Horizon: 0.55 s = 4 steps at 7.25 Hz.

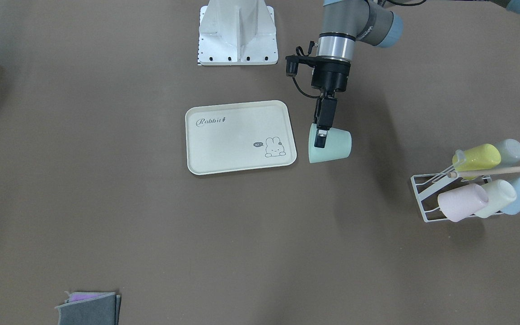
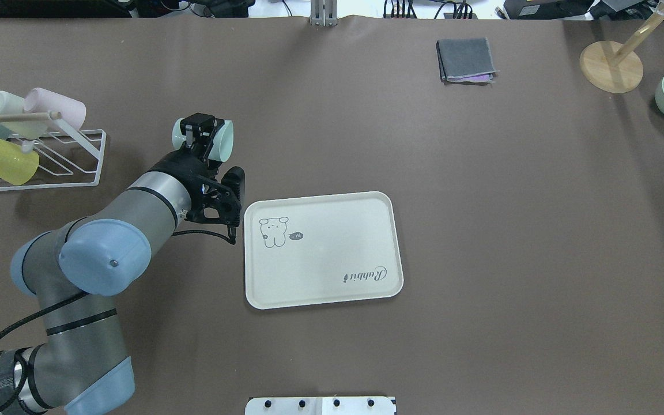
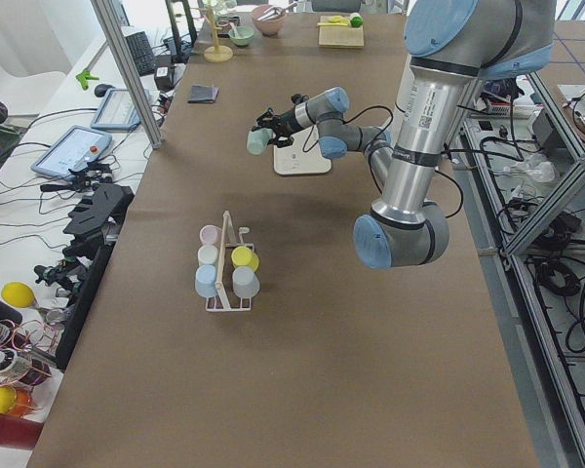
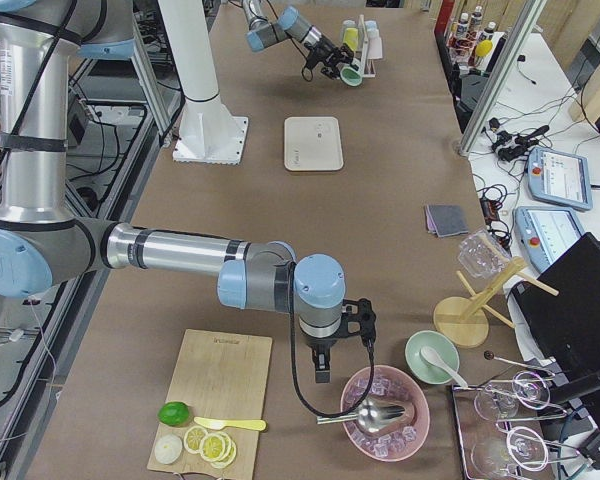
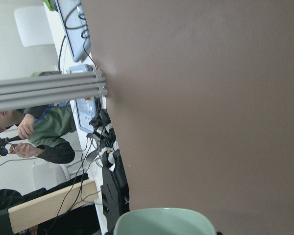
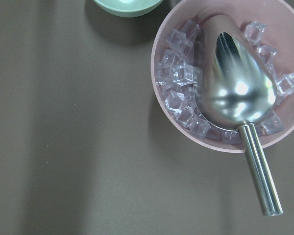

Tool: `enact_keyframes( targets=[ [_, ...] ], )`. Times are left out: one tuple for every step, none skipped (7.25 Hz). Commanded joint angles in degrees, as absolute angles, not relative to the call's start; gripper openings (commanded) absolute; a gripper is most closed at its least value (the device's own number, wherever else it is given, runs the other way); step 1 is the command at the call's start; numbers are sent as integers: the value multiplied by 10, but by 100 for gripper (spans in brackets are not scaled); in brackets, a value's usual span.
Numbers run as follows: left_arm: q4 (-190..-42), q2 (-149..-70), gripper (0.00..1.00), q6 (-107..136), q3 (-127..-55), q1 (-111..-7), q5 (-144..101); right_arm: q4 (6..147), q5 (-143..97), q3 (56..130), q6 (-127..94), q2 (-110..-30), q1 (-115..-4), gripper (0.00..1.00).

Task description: Pick up and place green cup on tray

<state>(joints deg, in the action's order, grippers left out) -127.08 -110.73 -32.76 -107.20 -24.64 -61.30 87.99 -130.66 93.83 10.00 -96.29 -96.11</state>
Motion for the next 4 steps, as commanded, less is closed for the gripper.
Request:
enact_keyframes(
  targets=[
    [-1448, -1113, 42, -253, -1000, -245, -697, 880, -1292, 935, 101, -962, -955, 100],
    [-1483, -1121, 42, -201, -979, -243, -717, 882, -1292, 935, 101, -957, -939, 100],
    [-1511, -1136, 42, -131, -961, -240, -767, 882, -1277, 919, 100, -959, -913, 100],
    [-1540, -1155, 42, -79, -944, -239, -813, 882, -1280, 913, 99, -961, -908, 100]
  ],
)
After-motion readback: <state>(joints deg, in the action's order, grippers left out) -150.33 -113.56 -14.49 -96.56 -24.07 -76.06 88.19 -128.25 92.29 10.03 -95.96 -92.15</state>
